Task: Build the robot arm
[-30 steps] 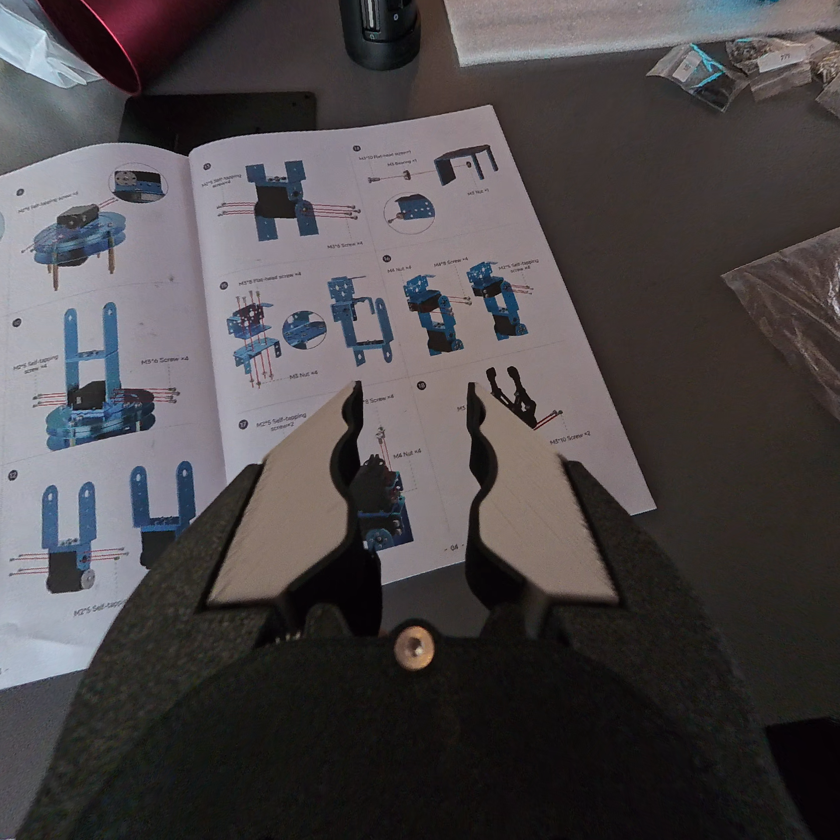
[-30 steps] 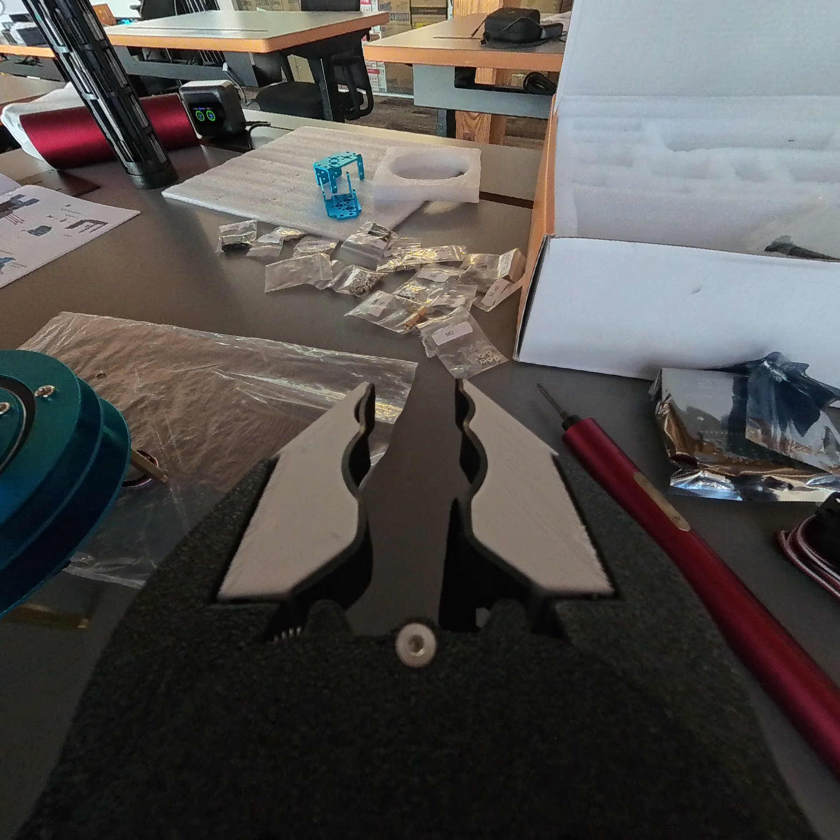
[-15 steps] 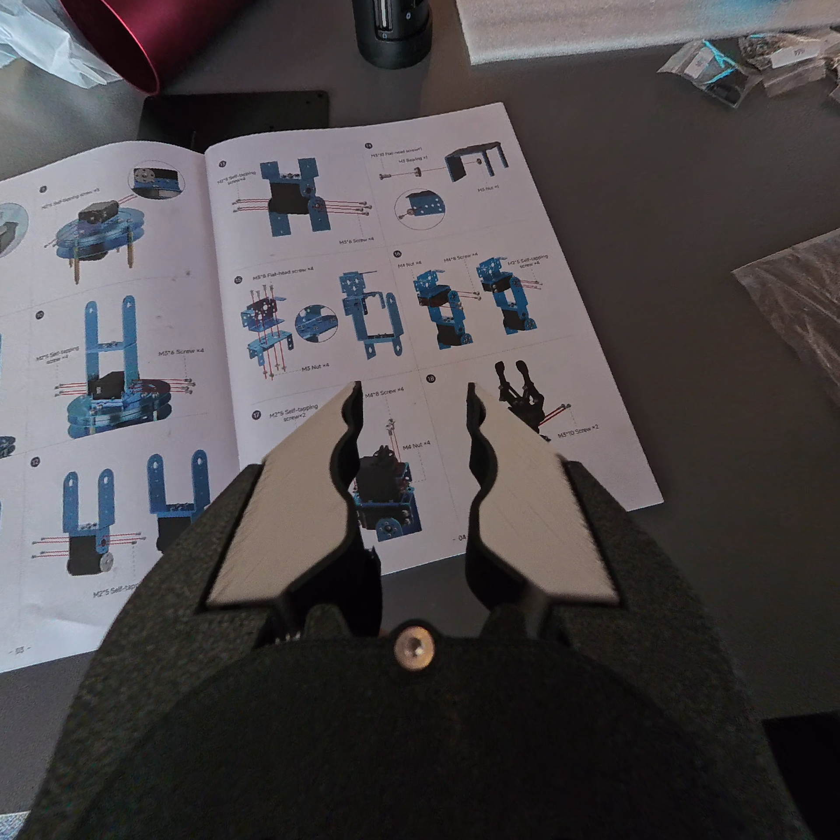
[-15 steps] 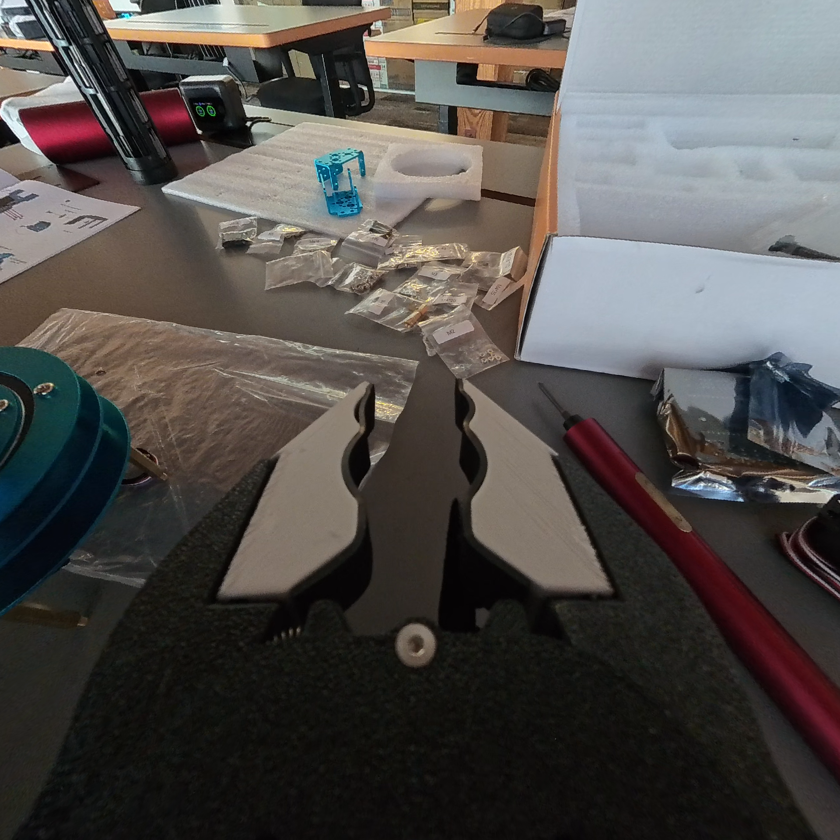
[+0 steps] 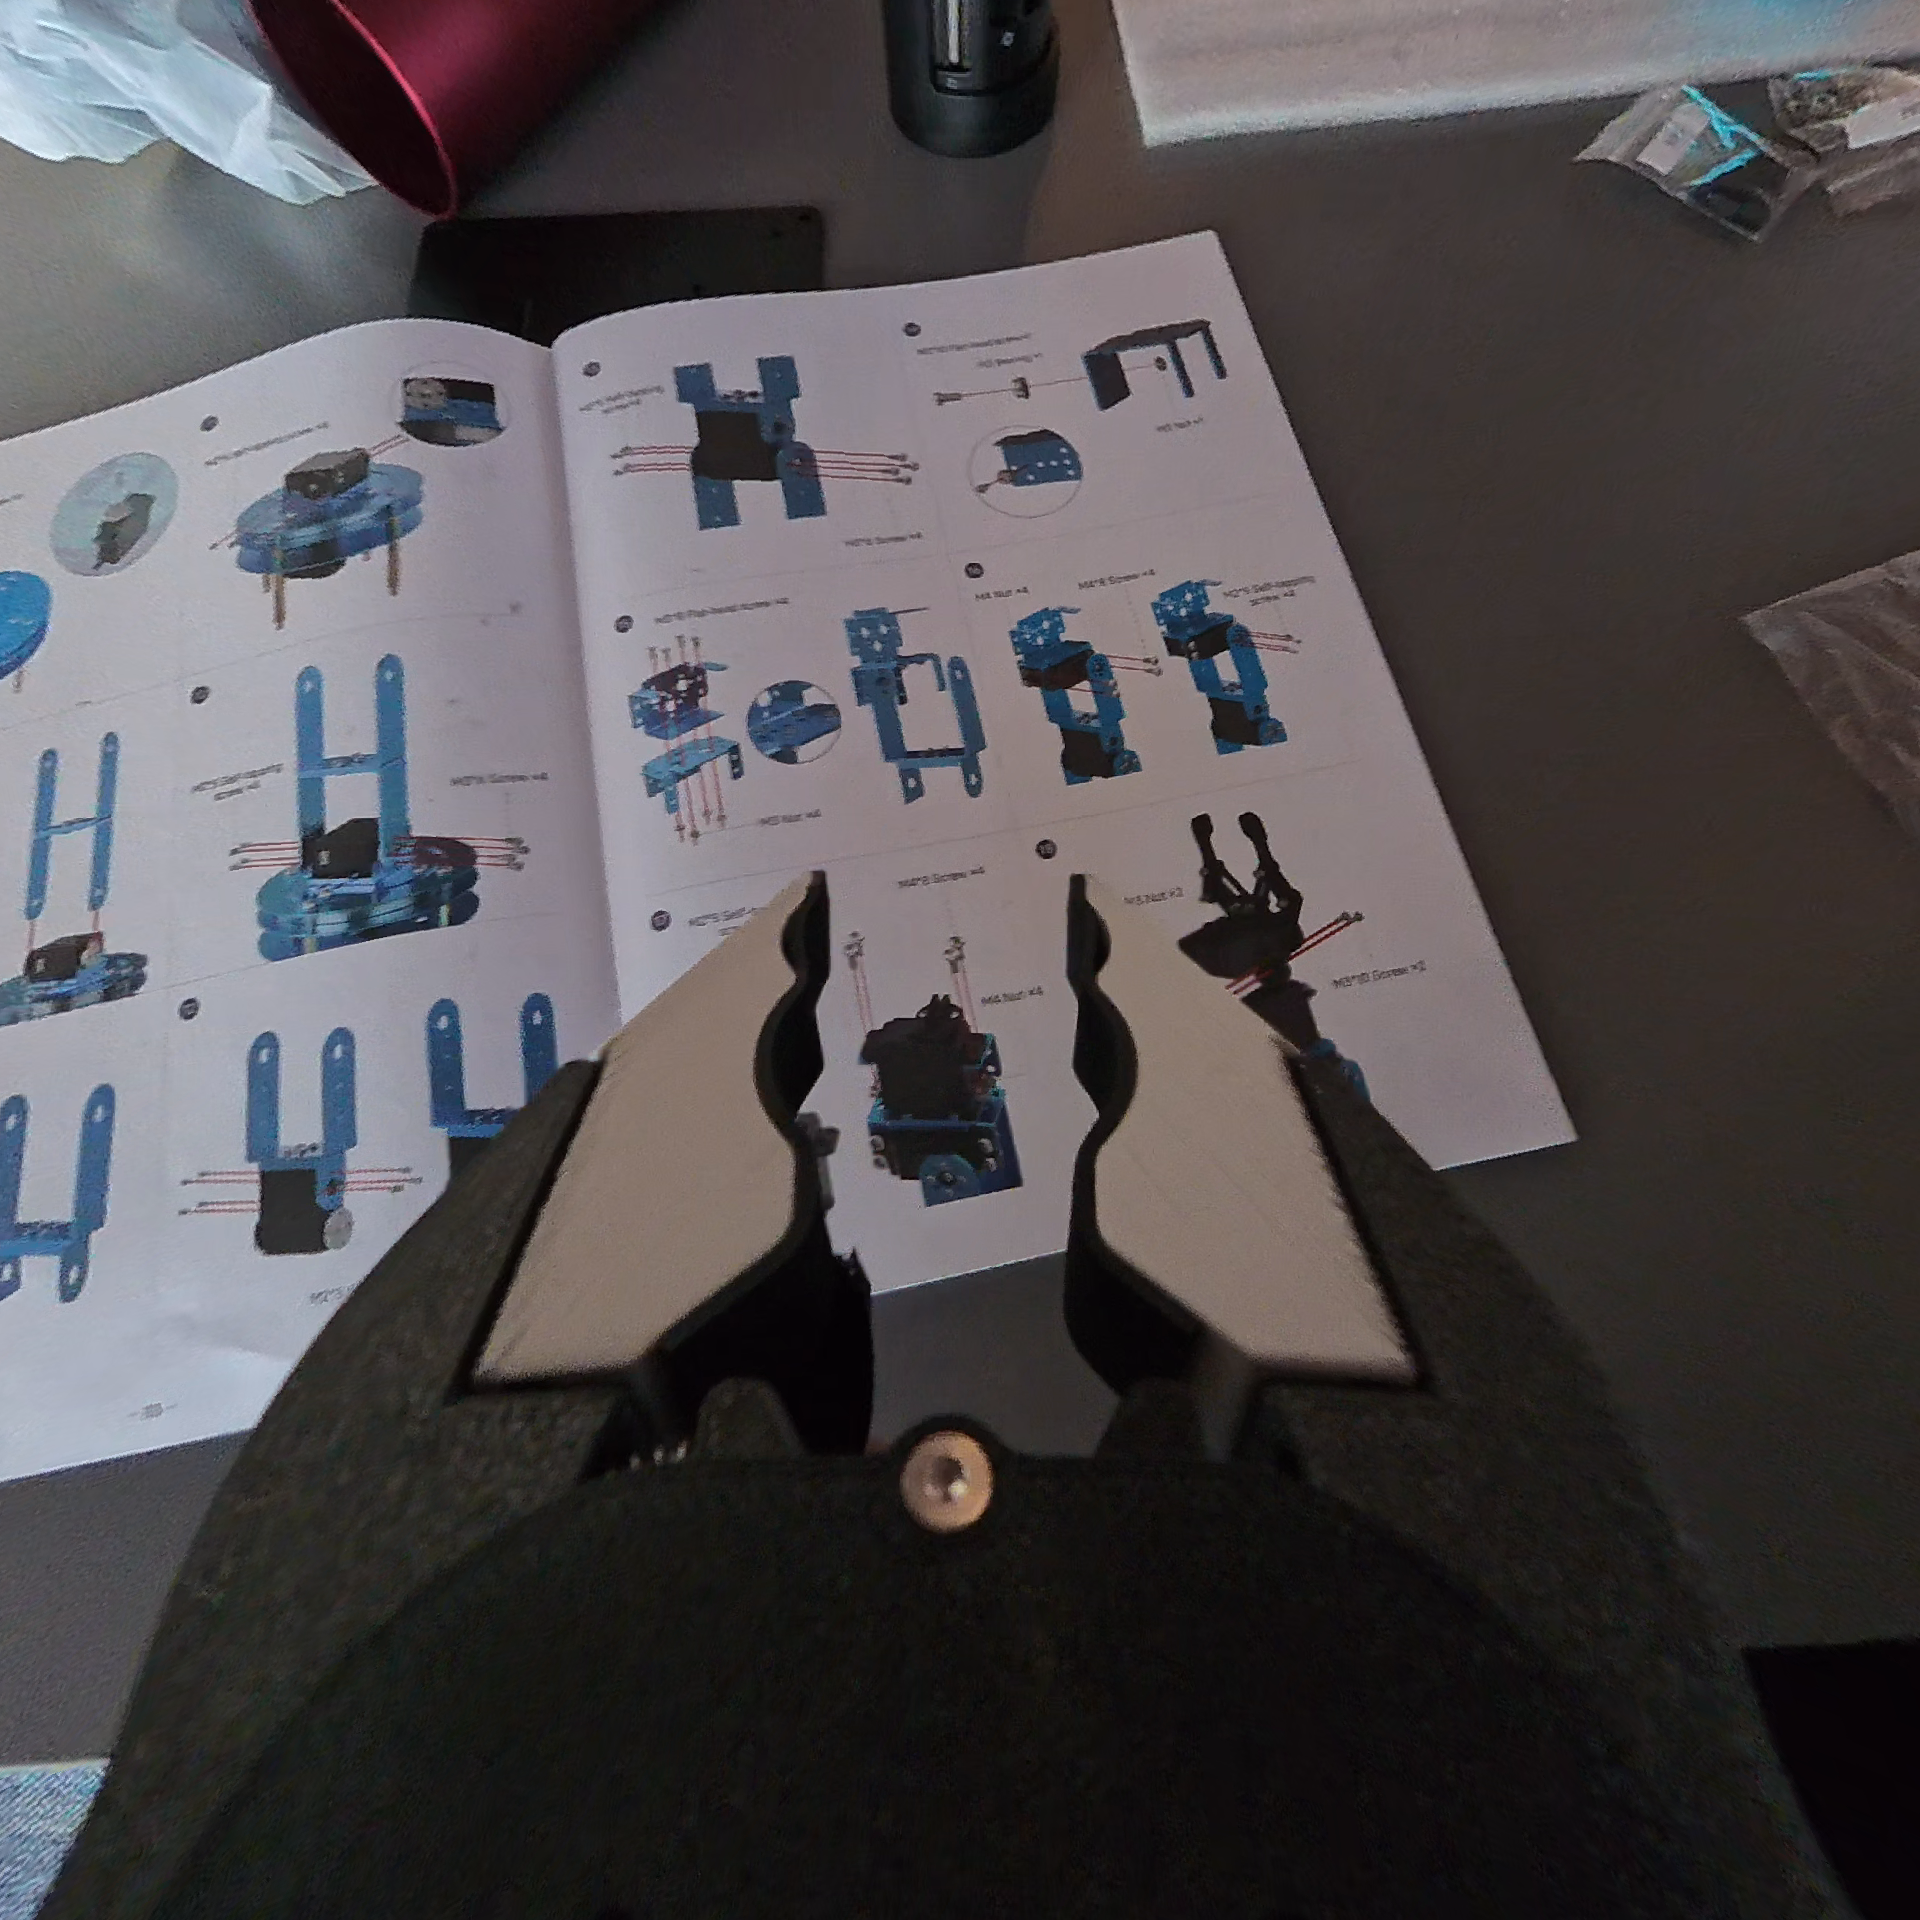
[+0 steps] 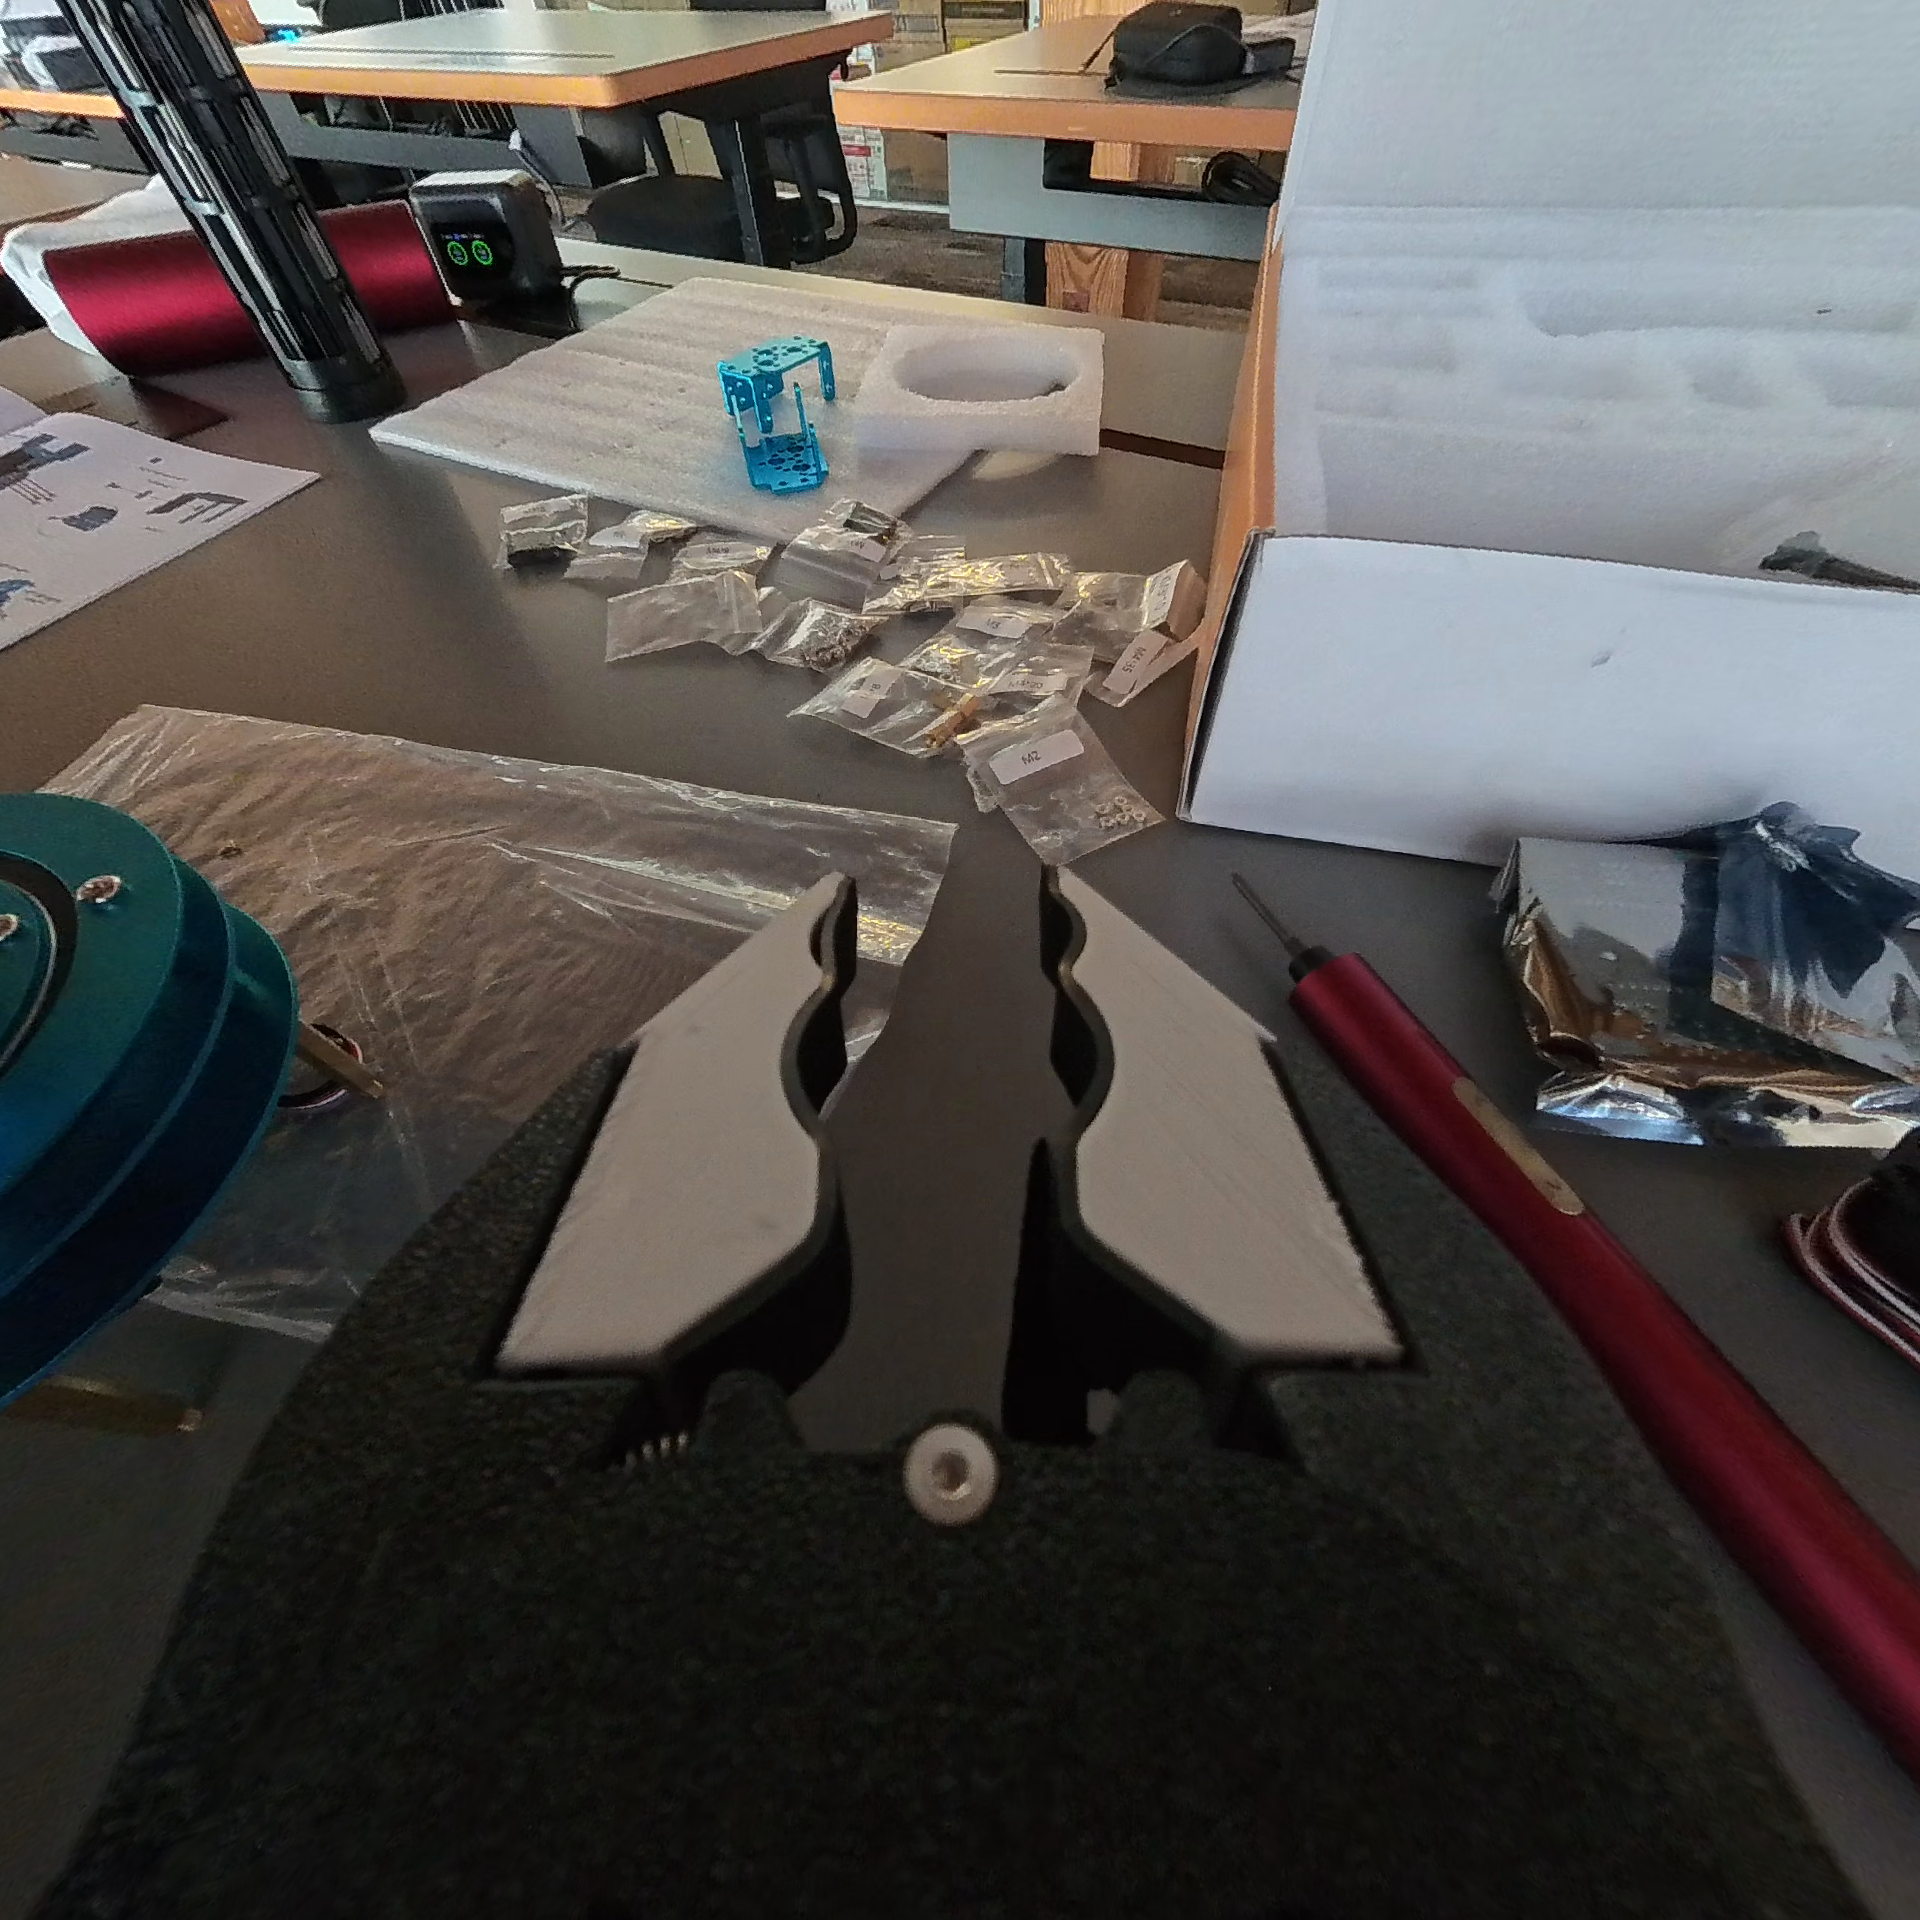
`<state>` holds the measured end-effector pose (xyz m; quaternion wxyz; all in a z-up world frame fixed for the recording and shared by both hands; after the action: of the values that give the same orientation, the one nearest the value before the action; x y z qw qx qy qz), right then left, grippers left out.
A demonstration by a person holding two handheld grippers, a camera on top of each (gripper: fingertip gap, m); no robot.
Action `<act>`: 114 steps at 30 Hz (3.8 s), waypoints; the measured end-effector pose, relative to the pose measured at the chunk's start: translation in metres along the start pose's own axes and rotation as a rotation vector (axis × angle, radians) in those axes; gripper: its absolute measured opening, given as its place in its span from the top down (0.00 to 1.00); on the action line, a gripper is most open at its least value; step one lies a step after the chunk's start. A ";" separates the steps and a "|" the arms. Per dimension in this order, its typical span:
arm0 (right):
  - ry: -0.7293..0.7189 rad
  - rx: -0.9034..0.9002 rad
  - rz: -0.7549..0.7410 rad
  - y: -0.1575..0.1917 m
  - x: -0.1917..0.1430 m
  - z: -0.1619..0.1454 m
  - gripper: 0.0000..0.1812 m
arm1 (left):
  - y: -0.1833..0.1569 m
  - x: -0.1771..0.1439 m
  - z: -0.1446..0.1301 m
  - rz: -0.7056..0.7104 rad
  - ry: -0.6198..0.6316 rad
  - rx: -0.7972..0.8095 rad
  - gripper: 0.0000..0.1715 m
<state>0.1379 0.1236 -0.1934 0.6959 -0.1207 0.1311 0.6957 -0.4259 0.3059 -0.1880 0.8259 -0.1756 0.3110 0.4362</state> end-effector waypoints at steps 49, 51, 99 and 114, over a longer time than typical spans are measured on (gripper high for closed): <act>0.004 0.002 0.000 0.000 0.000 0.000 0.81 | 0.051 -0.040 -0.010 0.170 -0.034 -0.038 0.74; 0.004 0.003 0.000 0.000 0.000 0.000 0.81 | 0.051 -0.040 -0.010 0.168 -0.032 -0.037 0.74; 0.003 -0.059 0.022 0.014 -0.006 -0.003 0.82 | -0.023 -0.089 -0.022 0.102 -0.142 0.020 0.74; -0.070 -0.001 0.161 0.037 -0.026 -0.002 0.83 | -0.176 -0.128 -0.089 -0.213 -0.265 0.177 0.76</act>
<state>0.1012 0.0981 -0.1858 0.6417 -0.0856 0.1156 0.7534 -0.3665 0.0795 -0.1658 0.9133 -0.0753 0.2163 0.3367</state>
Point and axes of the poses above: each gripper's, where its closed fingertips meet, x out along the fingers, z out of its top, y = z × x across the jaws, the point moved 7 cm from there along -x, back along the fingers, and after that the axes turned 4 degrees about -z, right-handed, at the moved point
